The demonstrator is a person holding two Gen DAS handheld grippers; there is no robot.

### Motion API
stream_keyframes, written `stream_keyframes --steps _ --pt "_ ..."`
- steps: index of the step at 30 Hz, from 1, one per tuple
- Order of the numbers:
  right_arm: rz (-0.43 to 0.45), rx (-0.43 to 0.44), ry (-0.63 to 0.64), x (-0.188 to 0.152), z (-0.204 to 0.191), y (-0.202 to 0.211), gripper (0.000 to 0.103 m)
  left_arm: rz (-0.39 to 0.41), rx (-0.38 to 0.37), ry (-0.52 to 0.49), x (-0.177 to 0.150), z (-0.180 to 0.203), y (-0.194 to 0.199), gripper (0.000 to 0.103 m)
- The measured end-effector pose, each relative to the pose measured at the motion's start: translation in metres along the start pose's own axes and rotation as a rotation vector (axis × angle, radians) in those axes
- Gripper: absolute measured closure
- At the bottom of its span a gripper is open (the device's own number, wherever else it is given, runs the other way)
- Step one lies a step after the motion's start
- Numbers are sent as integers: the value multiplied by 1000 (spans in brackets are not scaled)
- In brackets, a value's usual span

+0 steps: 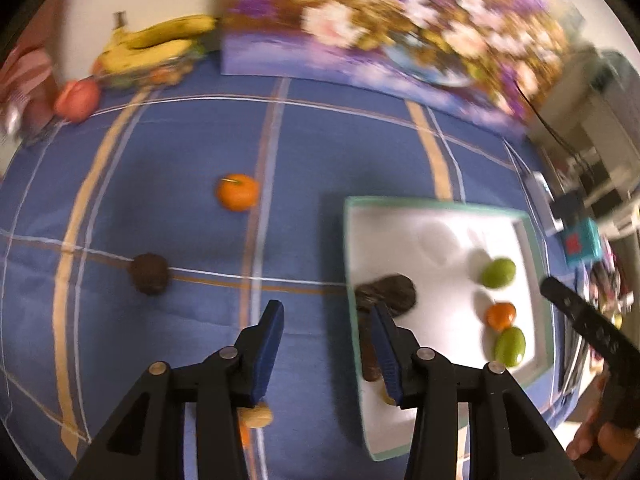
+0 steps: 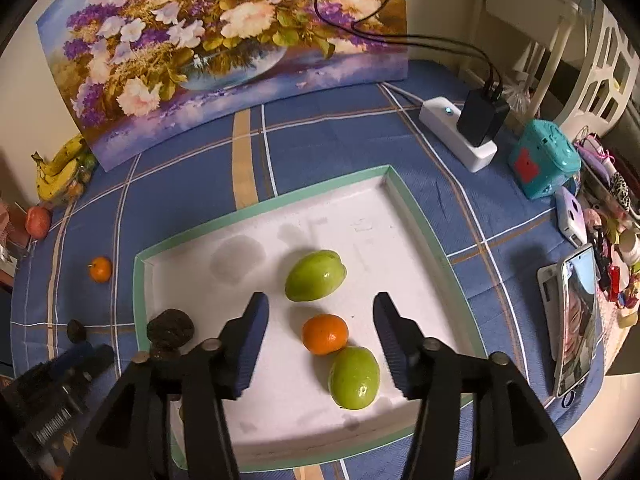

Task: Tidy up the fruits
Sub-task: 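Move left tool to the wrinkled brown date while right tool approaches the last tangerine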

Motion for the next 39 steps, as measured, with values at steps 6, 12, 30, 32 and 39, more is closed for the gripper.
stream_keyframes --steps 6,12,30,32,39 --pt "23 7 5 2 -5 5 28 27 48 82 10 -40 11 32" --pt "30 2 31 1 -12 5 15 48 112 120 15 -73 16 13" --pt "-1 42 83 -11 -70 -8 15 104 209 251 22 -160 37 0" --pt "2 40 103 -12 -78 -9 15 106 217 271 21 -171 39 0" --pt "37 64 163 -16 -117 -7 15 124 237 344 20 -209 48 0"
Point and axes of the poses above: each gripper's, at about its wrist camera, not at the fingertips, and y roughly against the way its jaws point, z to its right, x to its top, the point moved 10 cm from there along -y, roughly the way its jaws point, and after that the axes turned 3 degrees about z, right-handed, at the moved point
